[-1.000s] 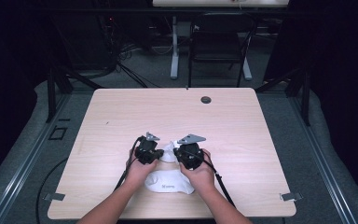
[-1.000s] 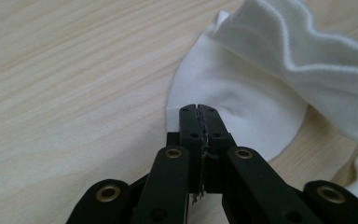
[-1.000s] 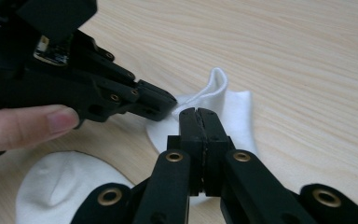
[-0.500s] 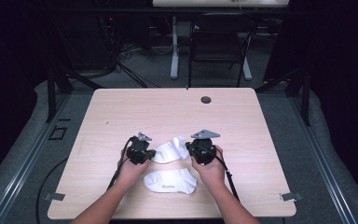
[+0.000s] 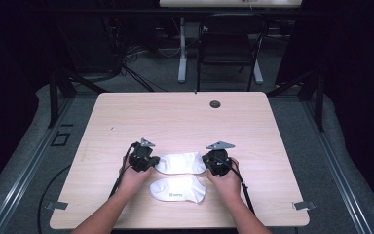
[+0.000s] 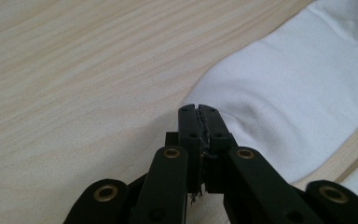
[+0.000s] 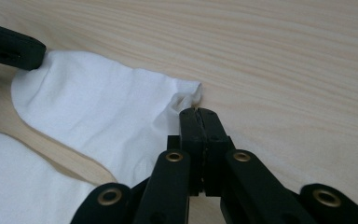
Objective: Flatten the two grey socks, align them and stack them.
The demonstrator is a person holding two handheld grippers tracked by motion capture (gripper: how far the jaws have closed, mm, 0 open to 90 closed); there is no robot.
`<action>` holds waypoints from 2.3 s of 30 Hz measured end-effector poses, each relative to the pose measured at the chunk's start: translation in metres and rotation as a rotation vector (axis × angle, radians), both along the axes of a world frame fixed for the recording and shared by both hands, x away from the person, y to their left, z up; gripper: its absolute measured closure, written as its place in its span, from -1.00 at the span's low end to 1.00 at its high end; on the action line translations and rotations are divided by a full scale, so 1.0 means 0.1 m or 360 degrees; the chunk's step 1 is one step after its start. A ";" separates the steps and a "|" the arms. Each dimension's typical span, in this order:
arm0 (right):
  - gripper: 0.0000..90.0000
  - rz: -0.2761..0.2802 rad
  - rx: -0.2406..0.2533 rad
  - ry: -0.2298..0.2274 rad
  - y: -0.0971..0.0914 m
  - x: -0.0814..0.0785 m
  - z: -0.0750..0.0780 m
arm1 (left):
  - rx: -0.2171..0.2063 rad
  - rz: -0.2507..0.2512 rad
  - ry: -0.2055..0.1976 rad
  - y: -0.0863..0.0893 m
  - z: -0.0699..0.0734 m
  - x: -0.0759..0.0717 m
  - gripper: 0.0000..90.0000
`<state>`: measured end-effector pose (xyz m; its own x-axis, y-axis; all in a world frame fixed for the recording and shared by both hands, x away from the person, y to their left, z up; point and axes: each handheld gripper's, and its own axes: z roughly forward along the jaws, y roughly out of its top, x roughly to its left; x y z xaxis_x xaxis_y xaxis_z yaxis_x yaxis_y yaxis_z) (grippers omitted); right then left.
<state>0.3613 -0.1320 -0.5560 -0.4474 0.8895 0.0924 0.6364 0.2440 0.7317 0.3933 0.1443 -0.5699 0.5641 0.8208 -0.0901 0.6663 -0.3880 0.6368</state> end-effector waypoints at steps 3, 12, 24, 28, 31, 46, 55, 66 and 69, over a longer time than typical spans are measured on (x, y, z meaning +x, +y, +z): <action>1.00 0.0006 -0.0003 0.0008 0.00 -0.02 -0.02 | -0.0012 0.0004 -0.0006 0.01 0.00 0.00 0.89; 0.96 -0.0019 0.0008 -0.0002 -0.06 -0.01 0.02 | -0.0031 0.0051 -0.0011 0.10 0.09 -0.02 0.73; 0.56 -0.0028 0.0050 0.0067 -0.07 0.01 -0.05 | -0.0004 0.0056 0.0011 -0.01 0.00 -0.02 0.42; 0.49 -0.0041 0.0025 0.0085 -0.06 0.03 -0.09 | 0.0054 0.0034 -0.0031 -0.07 0.00 -0.04 0.52; 0.50 -0.0048 -0.0010 0.0094 -0.05 0.05 -0.14 | 0.0066 0.0013 -0.0039 -0.12 0.00 -0.06 0.69; 0.94 0.0008 0.0073 0.0082 -0.02 0.00 -0.06 | -0.0013 -0.0011 -0.0030 -0.09 0.06 -0.07 0.98; 0.94 0.0066 0.0117 -0.0007 -0.02 -0.12 0.23 | -0.0123 -0.0022 -0.0087 0.02 0.32 -0.18 0.98; 0.94 0.0127 0.0149 -0.0043 -0.02 -0.34 0.43 | -0.0200 -0.0057 -0.0080 0.14 0.50 -0.38 0.98; 0.94 0.0144 0.0161 -0.0051 -0.02 -0.43 0.46 | -0.0210 -0.0077 -0.0090 0.16 0.53 -0.47 0.98</action>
